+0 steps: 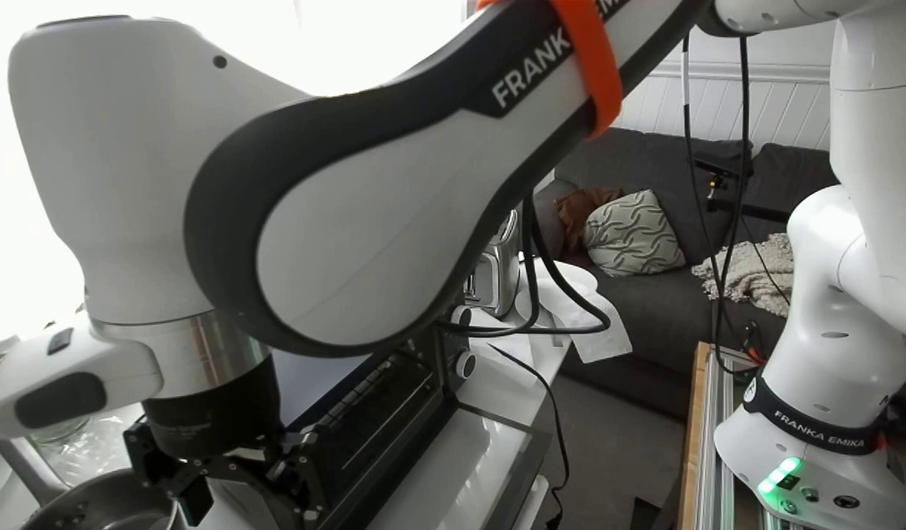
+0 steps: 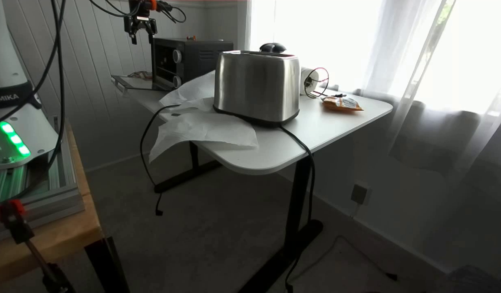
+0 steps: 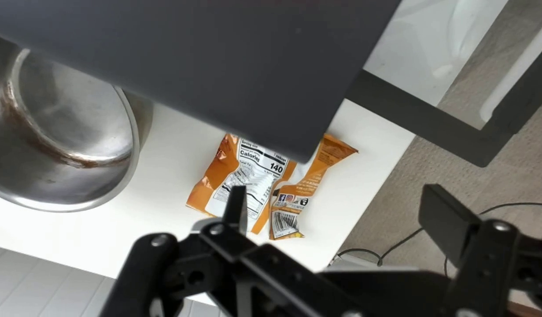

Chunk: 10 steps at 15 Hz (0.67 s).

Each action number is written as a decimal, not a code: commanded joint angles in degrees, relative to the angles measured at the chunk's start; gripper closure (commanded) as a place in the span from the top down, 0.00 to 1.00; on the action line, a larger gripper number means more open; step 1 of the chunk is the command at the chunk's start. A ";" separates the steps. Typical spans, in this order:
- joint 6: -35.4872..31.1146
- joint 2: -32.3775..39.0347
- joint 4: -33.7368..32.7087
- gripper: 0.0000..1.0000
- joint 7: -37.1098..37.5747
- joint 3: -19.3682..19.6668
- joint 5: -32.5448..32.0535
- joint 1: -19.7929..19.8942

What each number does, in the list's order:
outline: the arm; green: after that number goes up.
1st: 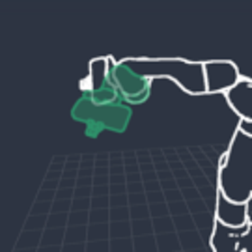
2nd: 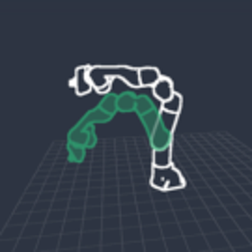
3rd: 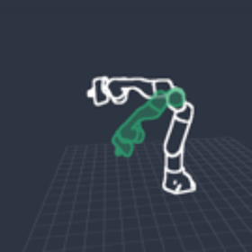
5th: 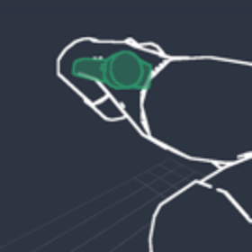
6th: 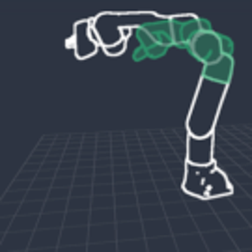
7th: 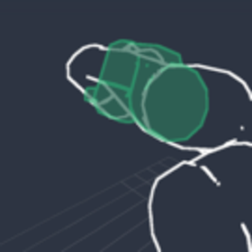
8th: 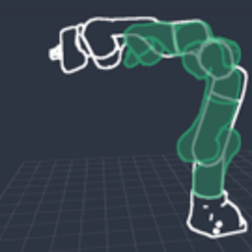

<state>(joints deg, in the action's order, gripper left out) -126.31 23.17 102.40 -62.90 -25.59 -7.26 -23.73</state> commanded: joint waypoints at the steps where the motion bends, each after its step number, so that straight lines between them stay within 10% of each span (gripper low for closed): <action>1: 2.40 4.40 -6.21 1.00 0.97 0.08 -0.97 -2.41; 10: 4.30 13.18 -15.68 1.00 4.84 0.40 0.19 -6.57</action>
<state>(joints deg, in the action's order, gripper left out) -125.86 32.67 91.93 -60.86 -25.56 -7.44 -28.47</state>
